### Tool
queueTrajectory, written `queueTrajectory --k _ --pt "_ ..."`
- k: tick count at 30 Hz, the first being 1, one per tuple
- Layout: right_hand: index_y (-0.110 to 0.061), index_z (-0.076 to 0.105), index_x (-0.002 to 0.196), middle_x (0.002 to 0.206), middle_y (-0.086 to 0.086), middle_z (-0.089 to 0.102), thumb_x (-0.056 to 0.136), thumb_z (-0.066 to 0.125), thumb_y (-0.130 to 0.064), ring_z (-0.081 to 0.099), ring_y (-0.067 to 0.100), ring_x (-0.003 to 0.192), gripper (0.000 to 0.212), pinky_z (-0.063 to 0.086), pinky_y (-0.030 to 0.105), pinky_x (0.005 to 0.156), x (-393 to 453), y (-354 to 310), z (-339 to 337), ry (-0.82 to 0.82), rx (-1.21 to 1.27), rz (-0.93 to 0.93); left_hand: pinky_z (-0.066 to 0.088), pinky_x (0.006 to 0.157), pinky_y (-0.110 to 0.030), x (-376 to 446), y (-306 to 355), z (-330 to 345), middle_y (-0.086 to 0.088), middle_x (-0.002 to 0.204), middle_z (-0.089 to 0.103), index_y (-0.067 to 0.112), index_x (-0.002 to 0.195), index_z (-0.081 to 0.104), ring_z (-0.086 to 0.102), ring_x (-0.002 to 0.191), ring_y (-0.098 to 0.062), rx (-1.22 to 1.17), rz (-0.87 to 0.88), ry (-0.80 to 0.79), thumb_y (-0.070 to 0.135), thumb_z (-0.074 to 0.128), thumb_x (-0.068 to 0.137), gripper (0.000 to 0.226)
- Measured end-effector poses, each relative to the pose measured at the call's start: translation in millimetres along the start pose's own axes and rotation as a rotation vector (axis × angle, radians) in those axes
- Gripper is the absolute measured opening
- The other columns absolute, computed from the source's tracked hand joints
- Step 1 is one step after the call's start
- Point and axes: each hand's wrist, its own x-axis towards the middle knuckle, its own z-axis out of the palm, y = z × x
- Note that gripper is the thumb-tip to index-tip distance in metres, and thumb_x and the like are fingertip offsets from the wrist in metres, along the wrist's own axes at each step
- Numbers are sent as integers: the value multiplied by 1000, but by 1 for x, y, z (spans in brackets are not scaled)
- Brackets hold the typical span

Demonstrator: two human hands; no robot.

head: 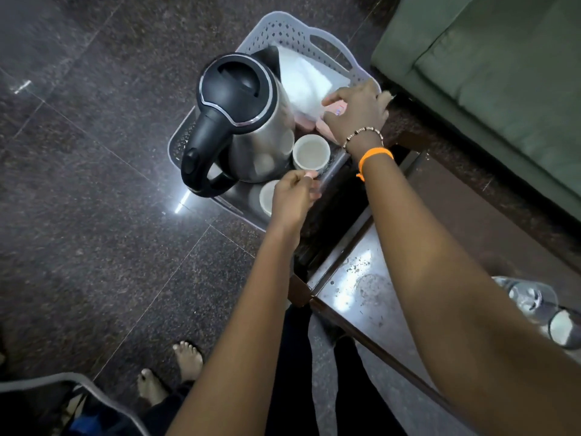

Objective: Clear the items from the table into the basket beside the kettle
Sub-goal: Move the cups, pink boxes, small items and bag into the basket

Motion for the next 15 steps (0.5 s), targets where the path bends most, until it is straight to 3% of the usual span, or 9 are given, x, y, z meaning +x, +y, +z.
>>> queueTrajectory --k 3,6,9,12,15 --pt "-29 70 101 115 4 62 80 59 -22 46 24 118 24 24 18 85 -40 33 -12 10 130 32 45 75 -22 -13 -18 11 4 78 60 20 87 58 58 69 -9 77 13 -35 13 43 93 18" --pt "-22 73 94 102 2 72 81 62 -18 56 23 108 18 26 29 98 -90 77 -29 46 262 97 46 71 -19 -28 -46 27 5 81 63 23 87 60 61 71 -8 145 7 -62 15 44 93 19" --pt "-16 74 90 98 9 74 82 62 -15 60 30 104 15 33 42 106 -140 135 -42 92 322 272 48 63 -14 -42 -81 45 3 83 63 25 85 60 60 75 -10 231 -13 -96 15 46 93 19" --pt "-9 74 89 95 20 72 81 61 -7 61 36 98 15 39 50 103 -190 206 -47 106 380 447 45 65 -16 -58 -120 71 -3 94 62 18 94 60 58 73 -8 371 -80 -164 13 46 94 14" --pt "-7 73 90 97 27 67 80 59 -2 60 39 91 17 47 43 94 -240 279 -54 107 420 628 46 52 -8 -80 -150 105 -7 96 58 4 112 59 55 69 -8 491 -147 -221 9 45 94 23"
